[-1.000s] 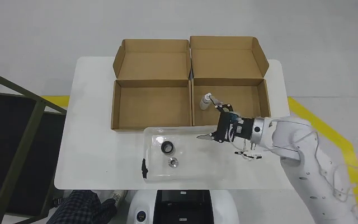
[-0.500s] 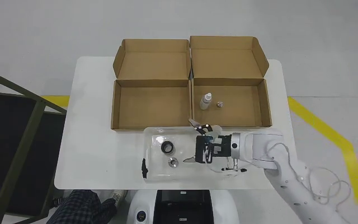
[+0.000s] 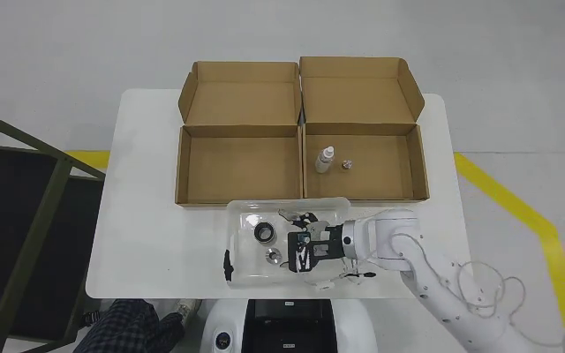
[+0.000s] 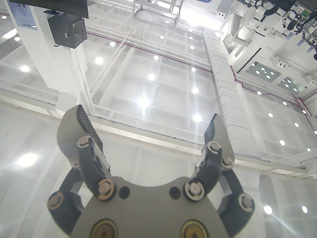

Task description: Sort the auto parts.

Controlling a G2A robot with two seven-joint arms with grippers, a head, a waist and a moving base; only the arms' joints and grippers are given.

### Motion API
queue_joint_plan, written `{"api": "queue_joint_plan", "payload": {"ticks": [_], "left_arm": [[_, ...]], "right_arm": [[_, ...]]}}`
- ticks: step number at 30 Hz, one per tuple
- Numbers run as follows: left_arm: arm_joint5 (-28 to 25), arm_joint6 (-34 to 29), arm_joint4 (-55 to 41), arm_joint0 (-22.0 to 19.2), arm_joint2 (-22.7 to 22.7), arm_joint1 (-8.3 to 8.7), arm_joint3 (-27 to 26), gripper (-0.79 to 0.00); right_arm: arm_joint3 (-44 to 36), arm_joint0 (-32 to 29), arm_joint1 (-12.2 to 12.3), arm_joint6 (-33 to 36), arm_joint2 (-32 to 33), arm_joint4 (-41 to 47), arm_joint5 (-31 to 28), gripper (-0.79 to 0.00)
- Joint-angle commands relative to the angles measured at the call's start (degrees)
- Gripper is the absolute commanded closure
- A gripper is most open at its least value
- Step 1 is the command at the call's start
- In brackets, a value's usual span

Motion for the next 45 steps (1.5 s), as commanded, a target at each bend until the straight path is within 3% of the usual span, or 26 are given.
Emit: {"api": "queue_joint_plan", "payload": {"ticks": [1,33,45], "left_arm": [[0.0,0.0,0.0,0.0,0.0,0.0,0.0,-0.785],[0.0,0.0,0.0,0.0,0.0,0.0,0.0,-0.785],[0.0,0.0,0.0,0.0,0.0,0.0,0.0,-0.785]], "right_arm": [[0.6,0.1,-0.1,0.1,-0.8,-0.5,-0.2,-0.671],[8.1,3.6,-2.3,-0.1,-9.5,-3.7,-0.6,-0.48],[11.8,6.0,-3.6,-0.8,-12.6,-4.4,0.1,-0.348]]}}
